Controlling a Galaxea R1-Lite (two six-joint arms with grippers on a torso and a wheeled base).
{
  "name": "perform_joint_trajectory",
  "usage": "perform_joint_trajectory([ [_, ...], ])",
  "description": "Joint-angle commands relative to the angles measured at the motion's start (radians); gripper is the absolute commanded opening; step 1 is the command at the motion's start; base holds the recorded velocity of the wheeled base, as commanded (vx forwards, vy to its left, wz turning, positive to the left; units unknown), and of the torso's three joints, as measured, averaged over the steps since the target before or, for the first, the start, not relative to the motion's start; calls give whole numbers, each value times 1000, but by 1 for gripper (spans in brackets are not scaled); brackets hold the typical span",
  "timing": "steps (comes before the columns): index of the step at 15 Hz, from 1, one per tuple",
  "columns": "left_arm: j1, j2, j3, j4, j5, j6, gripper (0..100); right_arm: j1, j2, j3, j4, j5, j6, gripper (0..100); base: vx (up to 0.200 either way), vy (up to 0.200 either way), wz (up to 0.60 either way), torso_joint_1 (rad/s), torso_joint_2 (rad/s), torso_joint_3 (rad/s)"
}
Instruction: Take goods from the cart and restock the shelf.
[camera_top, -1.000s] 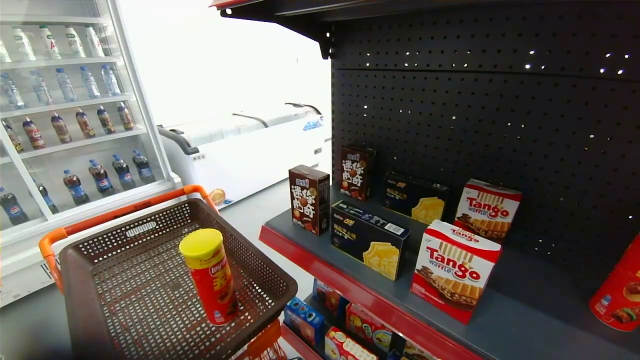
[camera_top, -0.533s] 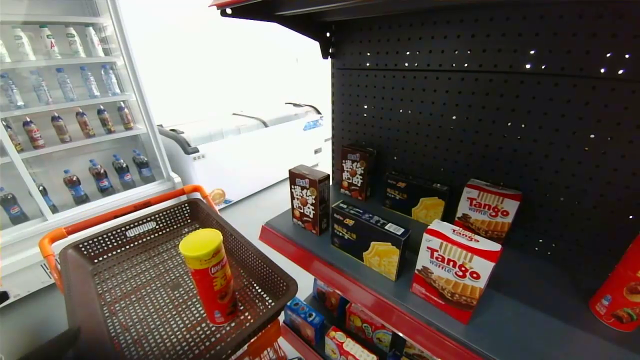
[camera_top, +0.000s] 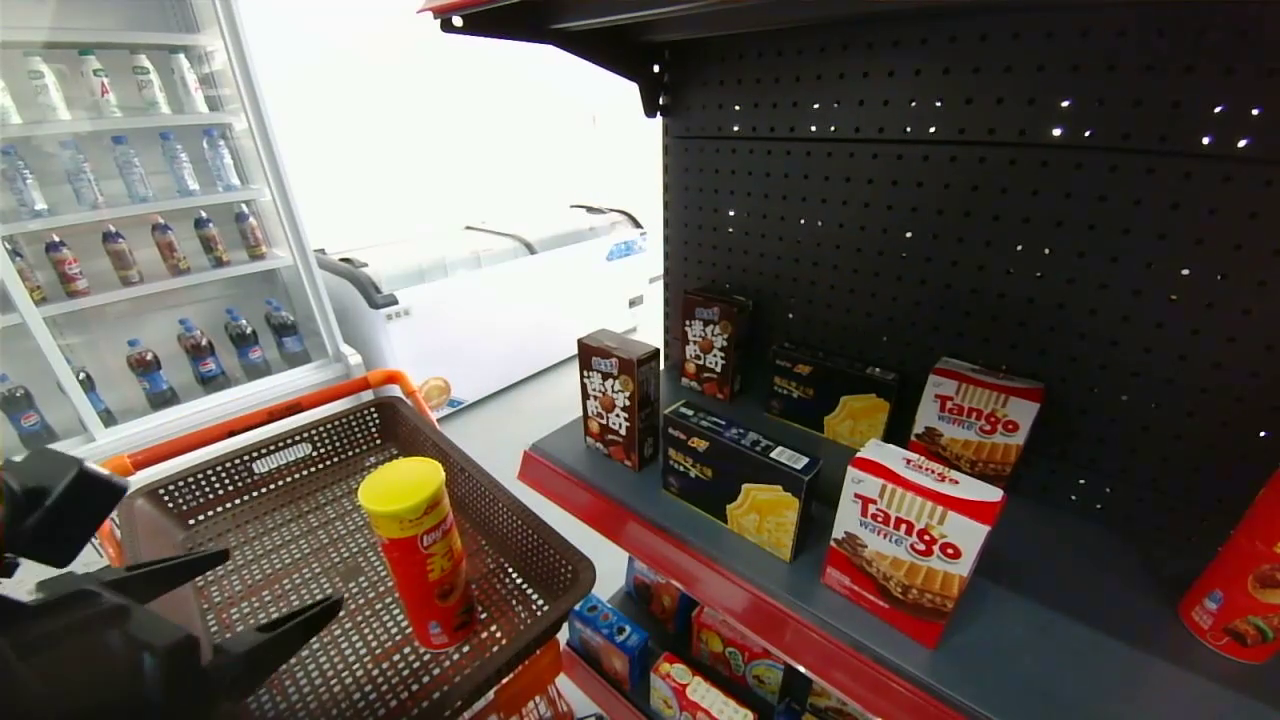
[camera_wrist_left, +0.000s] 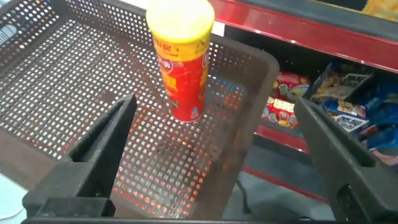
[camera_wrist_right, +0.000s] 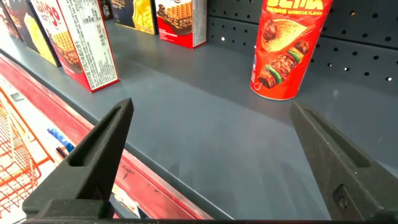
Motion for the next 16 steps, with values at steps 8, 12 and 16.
perform_joint_trajectory([
  [8, -6, 664, 21, -584, 6, 60, 100, 0, 1, 0, 0, 0, 0, 100, 0, 0, 0, 0, 0, 0],
  [12, -12, 774, 28, -661, 50, 63, 100, 0, 1, 0, 0, 0, 0, 100, 0, 0, 0, 0, 0, 0],
  [16, -18, 829, 39, -731, 60, 62, 100, 0, 1, 0, 0, 0, 0, 100, 0, 0, 0, 0, 0, 0],
])
